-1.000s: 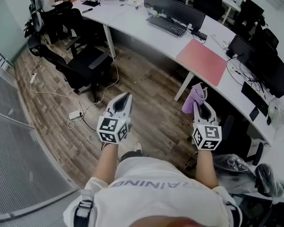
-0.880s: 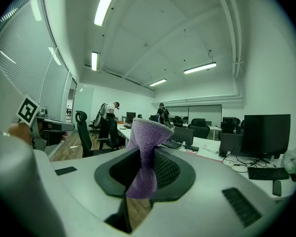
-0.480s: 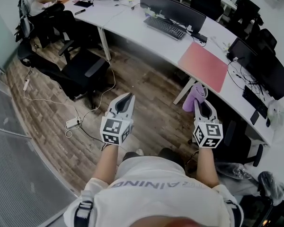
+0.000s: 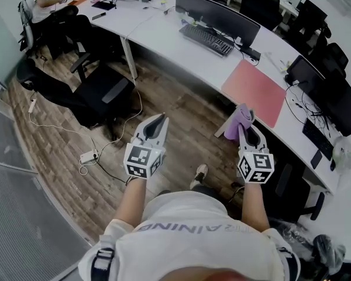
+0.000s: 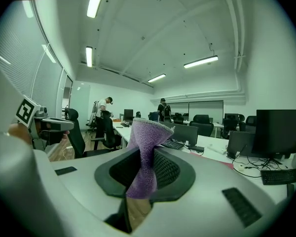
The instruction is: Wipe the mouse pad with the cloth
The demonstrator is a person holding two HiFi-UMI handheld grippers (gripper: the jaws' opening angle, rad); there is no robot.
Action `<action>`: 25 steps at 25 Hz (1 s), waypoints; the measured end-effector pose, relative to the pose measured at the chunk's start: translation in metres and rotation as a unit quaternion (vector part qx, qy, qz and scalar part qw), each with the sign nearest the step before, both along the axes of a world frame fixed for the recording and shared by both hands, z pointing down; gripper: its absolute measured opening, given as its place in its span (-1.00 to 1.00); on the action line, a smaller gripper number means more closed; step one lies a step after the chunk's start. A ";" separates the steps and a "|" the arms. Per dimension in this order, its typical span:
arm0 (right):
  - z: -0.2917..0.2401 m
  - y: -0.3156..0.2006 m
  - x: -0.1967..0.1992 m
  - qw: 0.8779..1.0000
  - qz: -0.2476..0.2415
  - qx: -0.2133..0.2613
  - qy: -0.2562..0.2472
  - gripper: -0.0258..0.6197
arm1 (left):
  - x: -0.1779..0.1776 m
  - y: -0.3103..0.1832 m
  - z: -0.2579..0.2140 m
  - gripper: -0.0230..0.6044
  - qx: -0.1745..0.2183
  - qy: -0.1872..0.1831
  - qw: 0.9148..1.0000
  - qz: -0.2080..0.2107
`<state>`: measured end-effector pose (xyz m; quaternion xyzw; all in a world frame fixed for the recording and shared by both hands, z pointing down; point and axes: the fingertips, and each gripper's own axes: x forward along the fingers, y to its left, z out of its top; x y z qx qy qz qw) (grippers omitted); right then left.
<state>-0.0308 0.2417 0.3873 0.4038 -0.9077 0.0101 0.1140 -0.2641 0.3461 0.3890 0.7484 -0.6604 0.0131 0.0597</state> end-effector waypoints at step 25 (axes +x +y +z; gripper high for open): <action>0.024 -0.297 0.151 0.995 0.083 -0.029 -0.043 -0.66 | 0.129 -0.329 0.002 -0.82 -0.032 -0.022 0.996 0.077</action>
